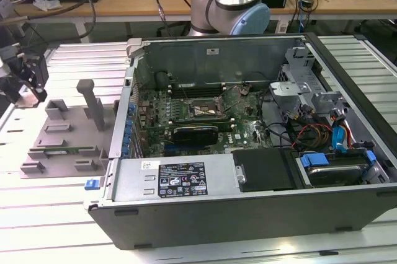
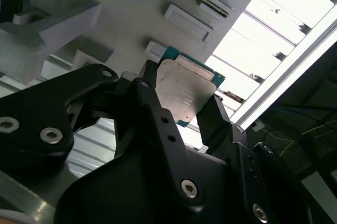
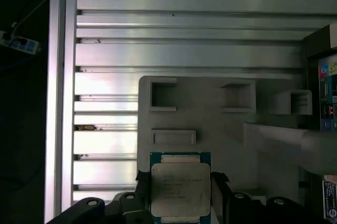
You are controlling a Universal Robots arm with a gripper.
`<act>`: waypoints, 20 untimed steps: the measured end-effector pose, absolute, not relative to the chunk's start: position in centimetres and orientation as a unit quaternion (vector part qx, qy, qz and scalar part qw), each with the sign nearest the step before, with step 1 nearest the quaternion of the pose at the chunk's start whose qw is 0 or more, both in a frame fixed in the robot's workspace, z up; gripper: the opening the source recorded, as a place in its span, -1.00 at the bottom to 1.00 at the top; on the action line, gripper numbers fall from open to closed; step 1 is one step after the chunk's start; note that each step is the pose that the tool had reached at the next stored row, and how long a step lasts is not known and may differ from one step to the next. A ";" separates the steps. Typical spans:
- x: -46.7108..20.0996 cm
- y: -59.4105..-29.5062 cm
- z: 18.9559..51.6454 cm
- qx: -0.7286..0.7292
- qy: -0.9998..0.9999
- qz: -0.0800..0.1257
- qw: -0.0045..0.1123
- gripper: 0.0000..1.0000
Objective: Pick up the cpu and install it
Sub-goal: 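Pick up the cpu and move it towards the insertion slot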
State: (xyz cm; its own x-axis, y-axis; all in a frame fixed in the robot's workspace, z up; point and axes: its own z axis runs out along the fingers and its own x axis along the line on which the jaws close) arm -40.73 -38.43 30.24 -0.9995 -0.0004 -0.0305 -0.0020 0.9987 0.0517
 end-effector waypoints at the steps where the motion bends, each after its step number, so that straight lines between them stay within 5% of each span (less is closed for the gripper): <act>1: -40.7 -38.4 30.5 -0.001 1.000 0.026 0.015 0.09; 20: -40.7 -38.4 36.2 -0.001 1.000 0.025 0.015 0.09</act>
